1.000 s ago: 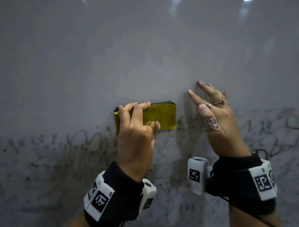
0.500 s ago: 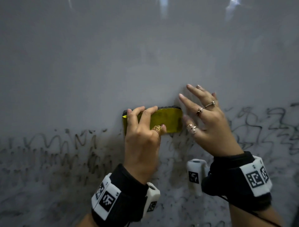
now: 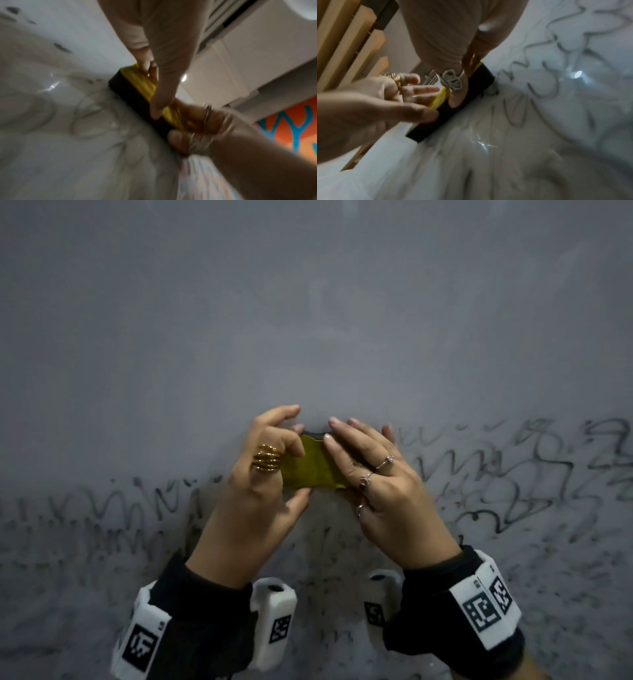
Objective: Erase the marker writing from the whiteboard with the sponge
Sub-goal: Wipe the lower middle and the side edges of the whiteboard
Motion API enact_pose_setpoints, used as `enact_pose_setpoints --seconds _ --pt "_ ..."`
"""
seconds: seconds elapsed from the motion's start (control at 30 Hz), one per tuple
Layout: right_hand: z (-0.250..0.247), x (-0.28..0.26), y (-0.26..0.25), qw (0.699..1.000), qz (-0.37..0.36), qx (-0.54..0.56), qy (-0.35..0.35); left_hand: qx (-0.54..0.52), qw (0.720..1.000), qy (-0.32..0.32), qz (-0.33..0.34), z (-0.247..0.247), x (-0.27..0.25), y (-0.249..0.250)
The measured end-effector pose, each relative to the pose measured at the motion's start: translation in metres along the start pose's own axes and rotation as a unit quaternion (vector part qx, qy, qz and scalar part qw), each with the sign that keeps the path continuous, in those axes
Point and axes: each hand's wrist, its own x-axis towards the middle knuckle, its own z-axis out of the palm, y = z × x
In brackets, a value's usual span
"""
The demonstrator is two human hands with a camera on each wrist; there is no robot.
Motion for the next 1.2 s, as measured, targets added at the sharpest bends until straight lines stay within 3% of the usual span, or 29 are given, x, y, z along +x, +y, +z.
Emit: enact_pose_setpoints --seconds 0.1,0.23,0.6,0.8,1.07,1.2 --pt "0.008 -0.001 -0.002 0.998 -0.01 -0.056 -0.014 -0.001 0.999 -0.032 -0.017 -0.012 0.001 -0.001" --pt "0.015 -0.002 -0.005 0.989 -0.007 -0.145 -0.009 0.11 0.988 0.009 -0.108 -0.015 0.009 0.01" --pt "-0.009 -0.013 0.02 0.975 0.014 -0.218 -0.024 0.192 0.972 -0.022 -0.137 0.031 0.016 0.012" --pt "-0.014 -0.013 0.034 0.971 -0.023 -0.236 -0.037 0.221 0.957 -0.029 -0.187 0.041 0.02 0.016" --pt "-0.077 -0.035 0.1 0.968 0.012 -0.248 0.018 0.215 0.948 0.041 -0.231 0.059 0.025 0.033" --pt "-0.083 -0.039 0.108 0.969 0.026 -0.242 0.032 0.194 0.968 0.003 -0.159 0.087 0.021 0.057"
